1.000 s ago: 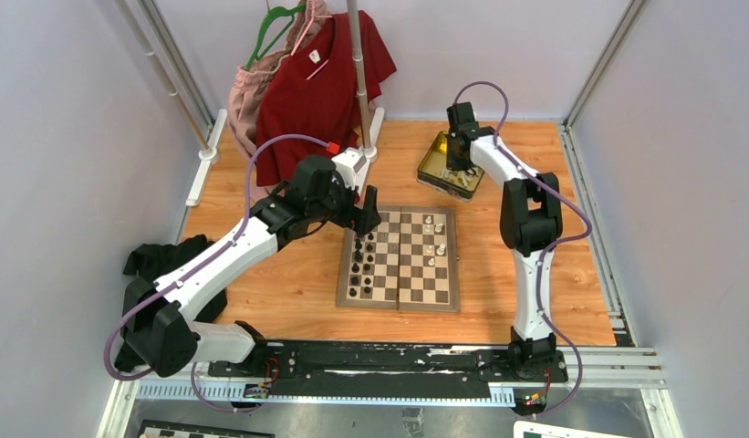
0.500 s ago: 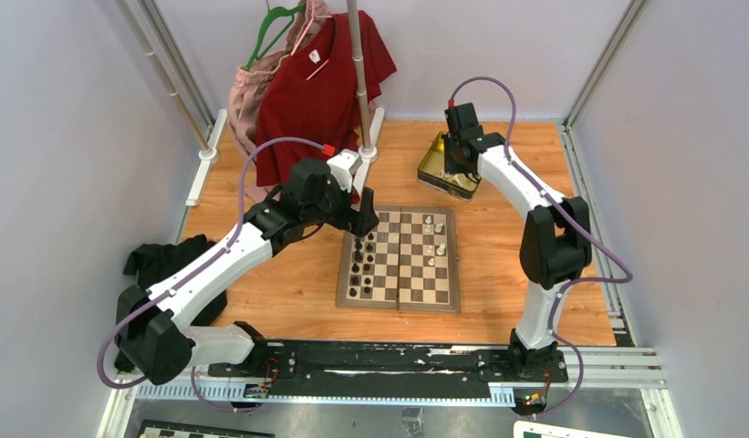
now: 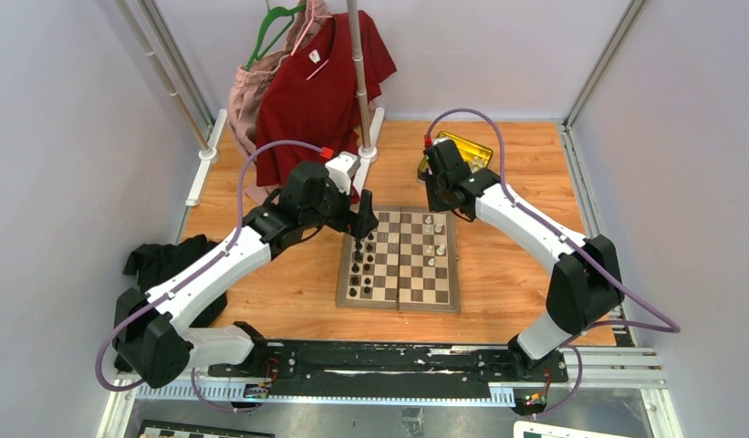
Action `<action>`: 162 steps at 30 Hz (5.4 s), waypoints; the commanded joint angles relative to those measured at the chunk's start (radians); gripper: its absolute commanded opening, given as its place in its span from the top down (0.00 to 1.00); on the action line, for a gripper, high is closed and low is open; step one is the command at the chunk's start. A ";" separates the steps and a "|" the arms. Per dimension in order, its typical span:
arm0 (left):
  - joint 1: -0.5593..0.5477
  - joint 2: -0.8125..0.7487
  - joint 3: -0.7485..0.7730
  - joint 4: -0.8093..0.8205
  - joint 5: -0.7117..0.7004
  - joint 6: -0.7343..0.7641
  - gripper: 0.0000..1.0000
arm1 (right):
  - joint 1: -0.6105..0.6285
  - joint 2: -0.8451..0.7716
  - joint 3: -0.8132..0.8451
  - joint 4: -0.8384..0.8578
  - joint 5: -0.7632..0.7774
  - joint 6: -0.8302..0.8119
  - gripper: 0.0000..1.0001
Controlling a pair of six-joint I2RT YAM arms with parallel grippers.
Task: Set up the chess pieces on the board
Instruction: Place the chess piece on the chessboard, then pick up the chess piece from the storage box.
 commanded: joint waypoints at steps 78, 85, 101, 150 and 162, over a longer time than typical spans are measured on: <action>0.003 0.022 -0.011 0.052 0.018 0.000 0.02 | 0.086 0.024 -0.320 0.252 -0.010 0.050 0.77; 0.003 0.017 -0.017 0.057 0.019 0.000 0.03 | 0.086 0.016 -0.314 0.240 -0.011 0.051 0.75; 0.003 0.015 0.010 0.050 0.011 0.001 0.02 | 0.084 -0.110 -0.127 0.103 0.046 0.033 0.74; 0.011 0.170 0.095 -0.066 0.002 0.041 0.02 | -0.271 0.682 0.564 0.065 -0.002 0.010 0.69; 0.012 0.191 0.106 -0.066 0.008 0.041 0.01 | -0.289 0.712 0.592 0.065 -0.026 0.012 0.71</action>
